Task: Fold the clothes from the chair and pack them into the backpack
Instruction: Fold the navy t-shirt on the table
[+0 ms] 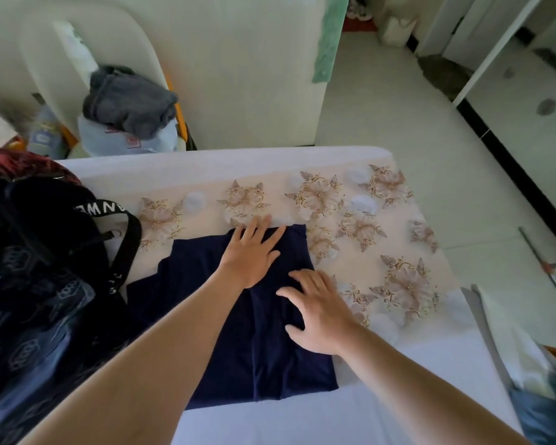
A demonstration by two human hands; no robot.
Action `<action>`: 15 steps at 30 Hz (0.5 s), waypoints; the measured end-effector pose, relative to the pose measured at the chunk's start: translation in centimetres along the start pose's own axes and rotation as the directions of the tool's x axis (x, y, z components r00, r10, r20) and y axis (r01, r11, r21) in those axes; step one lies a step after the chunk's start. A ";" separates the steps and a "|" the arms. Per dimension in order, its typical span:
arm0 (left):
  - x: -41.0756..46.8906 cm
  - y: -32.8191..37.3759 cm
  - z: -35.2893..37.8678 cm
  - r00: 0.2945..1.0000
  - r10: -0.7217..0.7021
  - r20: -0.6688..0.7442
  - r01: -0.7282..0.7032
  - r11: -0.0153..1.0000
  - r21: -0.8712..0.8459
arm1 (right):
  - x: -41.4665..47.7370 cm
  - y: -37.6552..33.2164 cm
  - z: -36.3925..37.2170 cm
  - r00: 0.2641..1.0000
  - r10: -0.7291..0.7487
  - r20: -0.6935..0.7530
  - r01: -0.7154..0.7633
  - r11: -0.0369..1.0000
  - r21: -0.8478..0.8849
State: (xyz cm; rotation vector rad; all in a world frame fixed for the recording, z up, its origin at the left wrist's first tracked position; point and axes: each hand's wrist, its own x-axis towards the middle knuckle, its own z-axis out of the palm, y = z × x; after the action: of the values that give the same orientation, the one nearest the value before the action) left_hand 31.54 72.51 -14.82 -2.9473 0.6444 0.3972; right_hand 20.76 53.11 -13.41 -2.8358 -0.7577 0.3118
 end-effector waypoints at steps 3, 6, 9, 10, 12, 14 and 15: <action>-1.8 0.8 0.3 0.975 -0.032 -0.221 0.024 0.999 -0.041 | 1.7 0.3 0.9 0.992 0.117 0.052 -0.115 0.992 -0.044; -4.9 2.1 2.0 0.934 -0.018 -0.356 -0.026 0.993 -0.118 | 2.3 0.9 2.0 0.984 0.152 0.095 -0.144 0.986 -0.086; -8.8 2.5 3.9 0.961 -0.061 -0.270 0.009 0.982 -0.190 | 2.0 0.4 2.4 0.984 0.174 0.041 -0.170 0.982 -0.084; -10.1 2.5 4.4 0.970 -0.092 -0.224 0.041 0.974 -0.224 | 1.9 -0.2 2.4 0.982 0.189 0.012 -0.188 0.980 -0.071; -12.4 2.5 5.1 0.981 -0.149 -0.126 0.116 0.964 -0.240 | 1.3 -1.8 2.5 0.985 0.173 -0.027 -0.173 0.985 -0.019; -13.9 2.7 5.4 0.980 -0.191 -0.053 0.175 0.960 -0.217 | 0.2 -3.2 3.3 0.995 0.100 0.010 -0.100 0.995 0.013; -14.3 3.0 5.4 0.980 -0.198 -0.018 0.190 0.959 -0.210 | -0.4 -3.5 3.7 0.997 0.076 0.030 -0.076 0.997 0.001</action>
State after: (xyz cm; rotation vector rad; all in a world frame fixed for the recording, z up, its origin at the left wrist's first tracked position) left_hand 16.50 76.29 -16.26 -3.1845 0.3295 0.4124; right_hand 17.83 56.36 -16.05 -2.8685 -0.6556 0.3677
